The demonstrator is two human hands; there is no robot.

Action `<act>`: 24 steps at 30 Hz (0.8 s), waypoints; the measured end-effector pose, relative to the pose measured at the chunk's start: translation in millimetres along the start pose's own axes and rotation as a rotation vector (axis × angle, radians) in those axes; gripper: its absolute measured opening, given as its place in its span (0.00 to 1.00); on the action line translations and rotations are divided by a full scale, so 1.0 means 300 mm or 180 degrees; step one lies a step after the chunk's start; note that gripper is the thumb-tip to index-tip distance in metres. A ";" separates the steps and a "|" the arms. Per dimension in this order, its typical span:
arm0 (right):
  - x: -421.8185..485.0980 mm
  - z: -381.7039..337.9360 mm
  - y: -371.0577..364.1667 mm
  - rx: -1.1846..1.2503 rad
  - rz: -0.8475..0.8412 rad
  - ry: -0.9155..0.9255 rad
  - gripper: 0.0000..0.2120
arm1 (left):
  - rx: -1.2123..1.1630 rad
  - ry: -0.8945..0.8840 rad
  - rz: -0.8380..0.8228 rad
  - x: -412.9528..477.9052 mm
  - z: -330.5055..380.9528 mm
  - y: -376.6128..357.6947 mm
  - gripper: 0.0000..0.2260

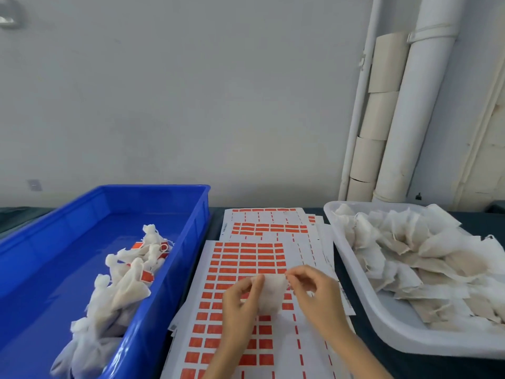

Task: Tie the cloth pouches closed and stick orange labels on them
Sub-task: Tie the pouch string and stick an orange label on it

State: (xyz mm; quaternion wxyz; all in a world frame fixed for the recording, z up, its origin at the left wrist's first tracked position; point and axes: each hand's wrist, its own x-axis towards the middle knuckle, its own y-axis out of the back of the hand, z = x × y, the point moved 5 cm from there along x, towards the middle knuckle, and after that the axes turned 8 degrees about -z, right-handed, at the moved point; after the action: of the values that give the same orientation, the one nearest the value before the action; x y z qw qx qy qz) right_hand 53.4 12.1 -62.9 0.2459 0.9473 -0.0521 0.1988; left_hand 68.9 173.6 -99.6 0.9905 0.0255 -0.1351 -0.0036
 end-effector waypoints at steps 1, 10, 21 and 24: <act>-0.006 0.024 -0.030 -0.0003 -0.0004 -0.0037 0.13 | -0.0040 0.0072 0.0014 0.000 -0.022 0.004 0.17; -0.009 0.142 -0.109 0.0324 0.0282 -0.0179 0.15 | -0.0289 0.0458 -0.0150 0.043 -0.086 -0.006 0.08; -0.025 0.114 -0.092 0.0183 0.0448 0.0328 0.12 | 0.0309 0.0020 -0.0590 0.032 -0.090 -0.045 0.06; -0.030 0.114 -0.093 0.0143 0.0434 0.0365 0.10 | 0.0335 -0.0043 -0.0578 0.028 -0.090 -0.045 0.05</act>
State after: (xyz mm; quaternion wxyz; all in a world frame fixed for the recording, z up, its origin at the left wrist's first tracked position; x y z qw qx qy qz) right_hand 62.5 19.9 -106.3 0.2131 0.9338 -0.0979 0.2701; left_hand 84.2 161.4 -124.1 0.9824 0.0896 -0.1390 -0.0864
